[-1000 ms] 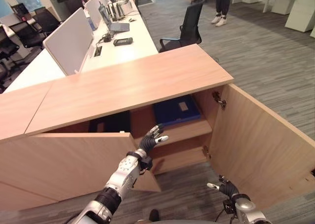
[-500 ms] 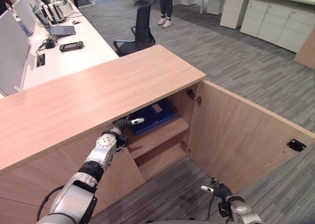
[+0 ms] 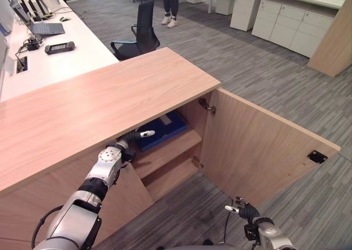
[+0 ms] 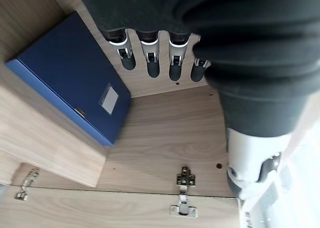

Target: Put the empty folder in the office cabinet

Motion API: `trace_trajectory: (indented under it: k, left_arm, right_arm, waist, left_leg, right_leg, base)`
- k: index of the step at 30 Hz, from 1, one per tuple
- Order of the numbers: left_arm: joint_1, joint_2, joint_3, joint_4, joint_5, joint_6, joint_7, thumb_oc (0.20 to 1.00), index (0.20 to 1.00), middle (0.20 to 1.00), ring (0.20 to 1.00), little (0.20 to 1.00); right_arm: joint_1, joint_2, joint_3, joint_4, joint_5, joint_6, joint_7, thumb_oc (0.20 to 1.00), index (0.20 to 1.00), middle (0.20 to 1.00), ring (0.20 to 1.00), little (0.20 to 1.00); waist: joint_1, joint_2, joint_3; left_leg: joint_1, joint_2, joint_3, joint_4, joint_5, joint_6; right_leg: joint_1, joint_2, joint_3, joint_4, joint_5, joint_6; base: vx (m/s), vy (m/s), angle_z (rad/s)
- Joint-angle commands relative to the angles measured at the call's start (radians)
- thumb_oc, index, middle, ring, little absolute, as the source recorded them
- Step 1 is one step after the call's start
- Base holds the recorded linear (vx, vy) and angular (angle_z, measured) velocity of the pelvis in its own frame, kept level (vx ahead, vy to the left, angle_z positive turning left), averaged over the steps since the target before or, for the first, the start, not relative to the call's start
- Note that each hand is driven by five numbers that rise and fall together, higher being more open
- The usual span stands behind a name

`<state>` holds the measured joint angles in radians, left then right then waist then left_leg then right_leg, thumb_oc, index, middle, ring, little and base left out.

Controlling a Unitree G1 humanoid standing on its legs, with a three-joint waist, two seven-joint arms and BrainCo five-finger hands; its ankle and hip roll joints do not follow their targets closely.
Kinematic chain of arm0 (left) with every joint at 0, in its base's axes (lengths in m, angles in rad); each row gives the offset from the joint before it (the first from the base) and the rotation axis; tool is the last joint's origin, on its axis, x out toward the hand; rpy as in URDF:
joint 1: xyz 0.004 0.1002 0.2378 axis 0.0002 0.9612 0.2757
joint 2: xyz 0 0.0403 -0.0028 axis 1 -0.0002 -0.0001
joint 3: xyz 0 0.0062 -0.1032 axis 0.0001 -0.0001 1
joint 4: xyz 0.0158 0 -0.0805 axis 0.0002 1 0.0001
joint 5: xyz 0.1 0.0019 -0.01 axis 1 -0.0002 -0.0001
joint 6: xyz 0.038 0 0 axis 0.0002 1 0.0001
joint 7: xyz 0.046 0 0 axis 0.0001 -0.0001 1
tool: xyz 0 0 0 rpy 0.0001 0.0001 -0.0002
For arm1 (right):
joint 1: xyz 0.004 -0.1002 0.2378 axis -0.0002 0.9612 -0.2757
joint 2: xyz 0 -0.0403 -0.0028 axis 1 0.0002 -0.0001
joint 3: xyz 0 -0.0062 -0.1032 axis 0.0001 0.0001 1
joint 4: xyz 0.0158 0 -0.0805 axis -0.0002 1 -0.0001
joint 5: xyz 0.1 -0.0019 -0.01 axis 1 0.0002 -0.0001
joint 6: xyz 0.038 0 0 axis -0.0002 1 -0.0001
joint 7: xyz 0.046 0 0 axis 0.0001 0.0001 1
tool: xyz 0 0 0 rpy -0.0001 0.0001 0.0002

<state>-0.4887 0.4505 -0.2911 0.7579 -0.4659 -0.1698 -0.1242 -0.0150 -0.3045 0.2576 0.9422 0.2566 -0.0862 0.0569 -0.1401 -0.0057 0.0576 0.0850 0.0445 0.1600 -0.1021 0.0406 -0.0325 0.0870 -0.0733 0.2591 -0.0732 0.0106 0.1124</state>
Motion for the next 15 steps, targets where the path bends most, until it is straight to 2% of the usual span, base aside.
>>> trace_trajectory:
  k: [1, 3, 5, 6, 7, 8, 10, 13, 15]
  left_arm:
    - [0.039, 0.066, 0.068, -0.061, -0.007, -0.071, 0.082, 1.0, 1.0, 1.0, 1.0, 1.0]
    - [0.133, 0.007, 0.039, -0.175, 0.024, -0.072, 0.075, 1.0, 1.0, 1.0, 1.0, 1.0]
    - [0.207, -0.047, 0.013, -0.251, 0.011, -0.065, 0.061, 1.0, 1.0, 1.0, 1.0, 1.0]
    - [0.229, -0.067, 0.0, -0.27, 0.01, -0.059, 0.051, 1.0, 1.0, 1.0, 1.0, 1.0]
    - [0.23, -0.067, -0.001, -0.271, 0.01, -0.058, 0.051, 1.0, 1.0, 1.0, 1.0, 1.0]
    - [0.285, -0.097, -0.029, -0.323, 0.0, -0.048, 0.025, 1.0, 1.0, 1.0, 1.0, 1.0]
    - [0.318, -0.119, -0.052, -0.343, -0.009, -0.033, 0.008, 1.0, 1.0, 1.0, 1.0, 1.0]
    - [0.35, -0.14, -0.087, -0.333, -0.025, -0.011, -0.018, 1.0, 1.0, 1.0, 1.0, 1.0]
    - [0.358, -0.149, -0.117, -0.309, -0.013, -0.002, -0.039, 1.0, 1.0, 1.0, 1.0, 1.0]
  right_arm:
    - [-0.023, 0.019, -0.025, 0.014, 0.04, -0.049, -0.023, 1.0, 1.0, 1.0, 1.0, 1.0]
    - [-0.026, 0.025, -0.042, 0.015, 0.031, -0.044, -0.03, 1.0, 1.0, 1.0, 1.0, 1.0]
    - [-0.031, 0.029, -0.056, 0.024, 0.02, -0.039, -0.041, 1.0, 1.0, 1.0, 1.0, 1.0]
    - [-0.031, 0.031, -0.059, 0.025, 0.017, -0.037, -0.043, 1.0, 1.0, 1.0, 1.0, 1.0]
    - [-0.03, 0.031, -0.059, 0.025, 0.017, -0.037, -0.043, 1.0, 1.0, 1.0, 1.0, 1.0]
    - [-0.03, 0.034, -0.065, 0.031, 0.006, -0.031, -0.048, 1.0, 1.0, 1.0, 1.0, 1.0]
    - [-0.032, 0.037, -0.065, 0.038, -0.003, -0.026, -0.055, 1.0, 1.0, 1.0, 1.0, 1.0]
    - [-0.036, 0.034, -0.053, 0.05, -0.007, -0.023, -0.059, 1.0, 1.0, 1.0, 1.0, 1.0]
    - [-0.034, 0.023, -0.058, 0.058, -0.004, -0.019, -0.059, 1.0, 1.0, 1.0, 1.0, 1.0]
  waist:
    - [0.091, -0.012, -0.021]
    - [0.108, -0.008, -0.01]
    - [0.13, 0.0, 0.001]
    - [0.133, 0.003, 0.004]
    - [0.131, 0.004, 0.002]
    - [0.135, 0.008, 0.007]
    - [0.139, 0.01, 0.009]
    - [0.139, 0.006, 0.009]
    - [0.123, 0.011, 0.01]
  left_leg:
    - [0.027, -0.01, -0.023, 0.015, -0.08, -0.007]
    - [0.035, -0.01, -0.017, 0.015, -0.084, -0.002]
    - [0.036, -0.005, -0.005, 0.015, -0.082, -0.001]
    - [0.036, -0.005, -0.001, 0.015, -0.082, 0.0]
    - [0.035, -0.005, -0.003, 0.015, -0.082, 0.0]
    - [0.036, -0.003, 0.008, 0.015, -0.085, 0.0]
    - [0.039, 0.0, 0.019, 0.015, -0.087, -0.003]
    - [0.036, 0.007, 0.028, 0.015, -0.084, -0.014]
    - [0.034, 0.011, 0.03, 0.015, -0.082, -0.03]
  right_leg:
    - [-0.079, -0.092, -0.154, 0.16, -0.028, 0.144]
    - [-0.092, -0.093, -0.212, 0.195, -0.022, 0.14]
    - [-0.109, -0.113, -0.329, 0.24, -0.009, 0.136]
    - [-0.113, -0.121, -0.373, 0.255, -0.007, 0.132]
    - [-0.113, -0.122, -0.375, 0.256, -0.007, 0.132]
    - [-0.13, -0.138, -0.459, 0.284, -0.004, 0.122]
    - [-0.131, -0.156, -0.52, 0.259, 0.003, 0.108]
    - [-0.126, -0.165, -0.538, 0.161, 0.035, 0.098]
    - [-0.126, -0.173, -0.487, 0.109, 0.054, 0.103]
  base:
    - [-0.07, 0.001, 0.03]
    - [-0.06, 0.003, 0.02]
    - [-0.07, 0.004, -0.06]
    - [-0.05, 0.003, -0.09]
    - [-0.04, -0.013, -0.04]
    - [-0.03, -0.036, -0.08]
    - [-0.01, -0.097, -0.01]
    - [0.0, -0.183, -0.1]
    - [0.01, -0.191, -0.11]
